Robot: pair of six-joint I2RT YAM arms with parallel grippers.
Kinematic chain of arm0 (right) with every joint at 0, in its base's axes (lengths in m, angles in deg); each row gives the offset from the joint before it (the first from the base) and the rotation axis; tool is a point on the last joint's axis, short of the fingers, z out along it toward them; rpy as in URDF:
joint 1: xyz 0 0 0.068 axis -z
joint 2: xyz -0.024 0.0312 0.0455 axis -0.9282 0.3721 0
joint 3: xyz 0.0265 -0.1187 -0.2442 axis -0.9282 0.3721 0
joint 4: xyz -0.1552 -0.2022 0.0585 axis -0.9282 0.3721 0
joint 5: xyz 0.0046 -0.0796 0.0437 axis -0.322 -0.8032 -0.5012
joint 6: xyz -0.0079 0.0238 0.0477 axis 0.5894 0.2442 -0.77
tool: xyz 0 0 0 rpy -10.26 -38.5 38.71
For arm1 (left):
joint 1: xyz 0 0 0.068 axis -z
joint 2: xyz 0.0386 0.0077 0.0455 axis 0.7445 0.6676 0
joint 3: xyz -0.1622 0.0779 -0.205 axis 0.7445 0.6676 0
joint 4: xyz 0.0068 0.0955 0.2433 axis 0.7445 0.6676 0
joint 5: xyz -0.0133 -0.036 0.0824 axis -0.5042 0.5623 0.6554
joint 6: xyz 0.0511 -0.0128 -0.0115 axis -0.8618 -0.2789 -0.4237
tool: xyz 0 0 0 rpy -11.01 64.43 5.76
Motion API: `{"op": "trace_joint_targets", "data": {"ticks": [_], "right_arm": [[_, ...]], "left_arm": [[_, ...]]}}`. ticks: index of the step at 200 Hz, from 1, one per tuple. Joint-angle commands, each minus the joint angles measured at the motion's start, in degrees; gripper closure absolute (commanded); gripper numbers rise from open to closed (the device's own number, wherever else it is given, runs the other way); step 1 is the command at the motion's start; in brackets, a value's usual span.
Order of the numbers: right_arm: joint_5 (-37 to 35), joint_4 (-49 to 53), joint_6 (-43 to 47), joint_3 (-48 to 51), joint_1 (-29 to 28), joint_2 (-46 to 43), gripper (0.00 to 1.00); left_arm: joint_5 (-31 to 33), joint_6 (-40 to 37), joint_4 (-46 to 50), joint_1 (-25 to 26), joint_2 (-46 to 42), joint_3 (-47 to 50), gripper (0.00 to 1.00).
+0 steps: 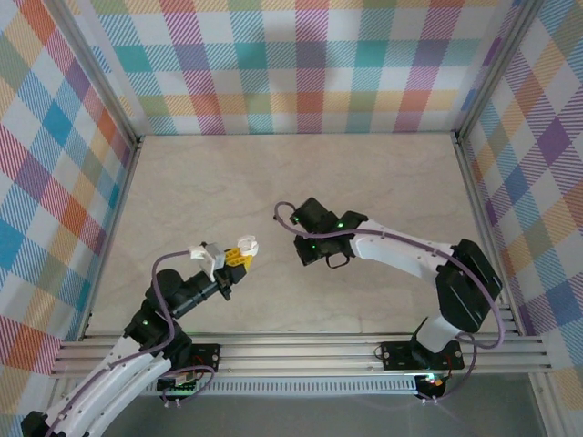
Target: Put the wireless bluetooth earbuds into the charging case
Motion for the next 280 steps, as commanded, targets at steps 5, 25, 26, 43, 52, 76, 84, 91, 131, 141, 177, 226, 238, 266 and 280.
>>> {"op": "trace_joint_targets", "data": {"ticks": [5,25,26,43,52,76,84,91,131,141,177,226,238,266,280], "right_arm": [[0.77,-1.29,0.84,2.46,2.51,-1.63,0.94],[1.83,-1.43,0.28,3.08,3.05,-1.94,0.94],[1.83,-1.45,0.28,3.17,3.05,-1.94,0.94],[2.57,-1.86,-0.43,3.88,3.13,-2.17,0.94],[2.88,-2.17,-0.68,4.15,3.13,-2.37,0.94],[3.11,-1.82,-0.47,3.75,3.23,-3.06,0.94],[3.16,-2.05,-0.13,3.81,3.22,-3.18,0.94],[3.11,-2.4,0.07,3.9,3.3,-3.18,0.94],[5.06,-2.89,-0.66,1.9,4.01,-0.63,0.94],[5.56,-2.48,-0.8,0.21,4.19,0.15,0.94],[7.85,-5.13,1.04,-1.96,4.67,4.2,0.94],[13.51,-5.44,-0.86,-2.84,7.52,8.68,0.94],[13.2,-5.4,-0.63,-3.11,7.62,8.48,0.94],[15.36,-8.35,-0.71,-1.44,7.62,6.5,0.95],[16.76,-10.84,-0.97,-0.22,7.64,5.08,0.95]], "left_arm": [[-4.38,-2.33,-3.16,0.34,4.75,-4.21,1.0],[-4.29,-3.52,-1.12,0.35,9.33,-5.98,1.0],[-4.32,-3.53,-1.1,0.35,9.53,-6.06,1.0],[-4.53,-3.45,-1.25,0.35,12.73,-6.85,1.0],[-4.58,-3.3,-1.45,0.35,14.09,-7.19,1.0],[-4.43,-3.33,-2.72,0.35,16.59,-7.73,1.0],[-3.85,-3.44,-2.92,0.35,17.18,-7.96,1.0],[-3.29,-3.35,-3.08,0.35,17.78,-7.99,1.0],[-1.59,-3.34,-0.67,0.35,20.5,-9.49,1.0],[-1.68,-4.2,0.99,0.28,20.88,-10.22,1.0],[-2.06,-5.64,7.74,0.31,18.87,-11.88,1.0],[-0.09,0.58,5.34,0.43,12.04,-6.32,1.0],[0.02,0.86,5.96,0.43,11.05,-5.42,1.0],[0.3,0.28,7.59,0.39,9.52,-4.86,1.0],[0.54,-0.57,10.1,0.41,9.13,-6.1,1.0]]}}
